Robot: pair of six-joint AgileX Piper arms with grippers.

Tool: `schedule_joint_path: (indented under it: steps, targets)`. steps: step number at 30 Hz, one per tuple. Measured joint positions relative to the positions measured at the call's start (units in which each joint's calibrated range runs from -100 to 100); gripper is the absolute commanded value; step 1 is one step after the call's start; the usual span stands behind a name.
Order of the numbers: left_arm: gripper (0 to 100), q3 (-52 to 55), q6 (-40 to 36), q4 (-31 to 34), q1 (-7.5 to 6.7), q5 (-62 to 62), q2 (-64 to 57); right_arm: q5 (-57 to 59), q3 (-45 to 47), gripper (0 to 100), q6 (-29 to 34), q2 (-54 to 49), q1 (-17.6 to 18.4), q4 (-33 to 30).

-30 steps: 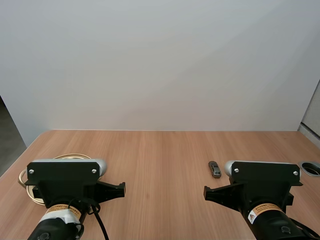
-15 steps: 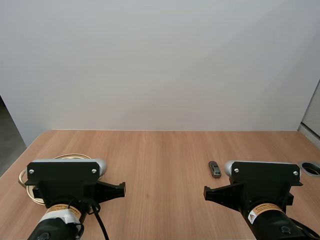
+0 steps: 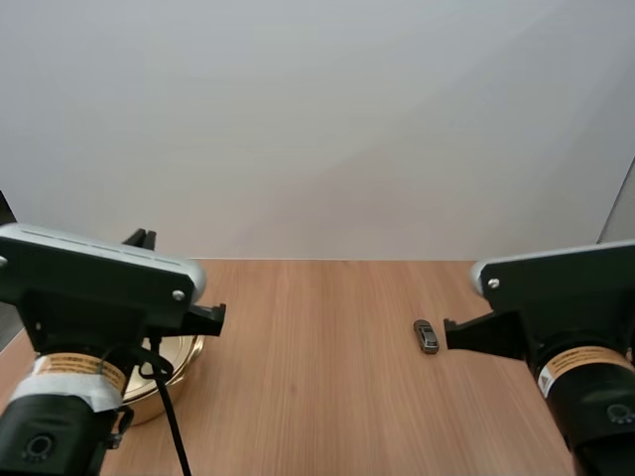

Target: Open the pot, put the car inside, and close it

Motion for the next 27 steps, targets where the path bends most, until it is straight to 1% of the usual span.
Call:
schedule_joint_path:
  steps: [2, 3, 4, 5, 8, 13, 14, 17, 19, 22, 25, 27]
  targets:
    - [3, -4.67, -0.9, 1.77, 0.0, 5.48, 0.13, 2.41, -4.16, 0, 0.0, -0.04, -0.26, -1.19]
    - [3, -8.4, -0.61, 3.59, 0.0, 10.71, 0.25, 2.58, -6.29, 0, 0.0, -0.04, -0.26, -1.25]
    - [3, -10.12, -0.61, 4.52, 0.0, 12.66, 0.37, 2.58, -8.83, 0, -0.37, -0.04, -0.26, -0.96]
    - [0, -12.25, -0.93, 5.52, 0.0, 15.45, 0.87, 2.58, -10.51, 0, -0.86, -0.04, -0.26, -0.83]
    - [0, -18.53, -1.76, 7.62, 0.0, 22.22, 3.93, 0.21, -15.83, 0, -4.07, 0.67, 0.33, -0.2]
    - [0, -28.6, 1.4, 9.18, 0.0, 33.08, 13.42, 0.8, -17.35, 0, -11.88, 6.87, 2.46, 4.55]
    - [0, -30.29, 2.13, 9.18, 0.27, 35.65, 15.03, 0.96, -17.35, 0, -13.09, 8.02, 2.75, 5.45]
    - [0, -36.58, 3.76, 9.06, 1.97, 42.99, 21.01, 3.36, -17.35, 0, -17.35, 11.86, 3.25, 7.8]
    - [0, -40.8, 5.85, 7.19, 3.5, 47.49, 24.97, 5.04, -17.35, 0, -19.11, 13.91, 3.33, 8.88]
    - [0, -46.49, 10.27, 2.37, 5.84, 53.82, 30.54, 6.7, -17.35, 0, -19.83, 15.78, 3.48, 11.06]
    - [0, -49.52, 14.08, -2.64, 8.03, 57.73, 36.11, 9.92, -17.35, 0, -19.83, 15.9, 3.66, 13.48]
    - [0, -49.88, 15.54, -5.78, 9.07, 59.21, 40.09, 11.95, -17.23, 0, -19.83, 15.9, 4.23, 14.99]
